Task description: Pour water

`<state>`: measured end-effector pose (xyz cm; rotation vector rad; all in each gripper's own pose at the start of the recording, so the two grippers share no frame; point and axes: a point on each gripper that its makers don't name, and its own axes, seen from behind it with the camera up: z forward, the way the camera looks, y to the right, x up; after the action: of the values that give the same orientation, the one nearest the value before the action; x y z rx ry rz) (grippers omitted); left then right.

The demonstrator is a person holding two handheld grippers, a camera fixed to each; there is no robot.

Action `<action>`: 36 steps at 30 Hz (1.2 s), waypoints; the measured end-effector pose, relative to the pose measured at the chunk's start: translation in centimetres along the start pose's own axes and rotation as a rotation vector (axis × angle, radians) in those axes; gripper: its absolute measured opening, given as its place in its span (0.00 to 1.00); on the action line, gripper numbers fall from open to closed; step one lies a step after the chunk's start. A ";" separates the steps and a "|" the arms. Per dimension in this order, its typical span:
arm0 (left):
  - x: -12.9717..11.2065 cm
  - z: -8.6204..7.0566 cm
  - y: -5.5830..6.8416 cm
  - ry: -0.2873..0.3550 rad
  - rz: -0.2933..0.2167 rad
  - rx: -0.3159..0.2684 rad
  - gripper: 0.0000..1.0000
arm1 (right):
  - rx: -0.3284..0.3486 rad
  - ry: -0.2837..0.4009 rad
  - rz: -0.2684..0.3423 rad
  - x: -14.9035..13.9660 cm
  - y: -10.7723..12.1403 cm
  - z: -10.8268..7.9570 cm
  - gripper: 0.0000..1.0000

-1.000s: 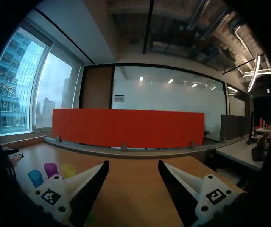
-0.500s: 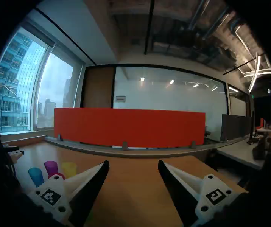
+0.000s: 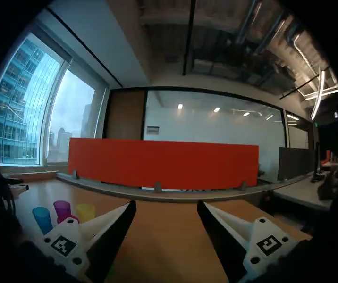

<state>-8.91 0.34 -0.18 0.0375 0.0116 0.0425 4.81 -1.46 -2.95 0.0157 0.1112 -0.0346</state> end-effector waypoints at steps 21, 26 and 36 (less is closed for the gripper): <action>0.0 -0.1 -0.1 0.000 0.000 0.000 0.92 | -0.035 -0.007 0.053 -4.9 0.4 1.4 1.00; 0.0 0.0 -0.1 0.000 0.000 0.000 0.92 | -0.048 -0.015 0.051 -5.5 0.9 1.5 1.00; 0.0 0.0 -0.1 0.000 0.000 0.000 0.92 | -0.064 -0.030 0.059 -6.5 1.9 1.8 1.00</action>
<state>-8.89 0.22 -0.21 0.0375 0.0114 0.0427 -1.39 0.60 -0.45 -0.0452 0.0819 0.0279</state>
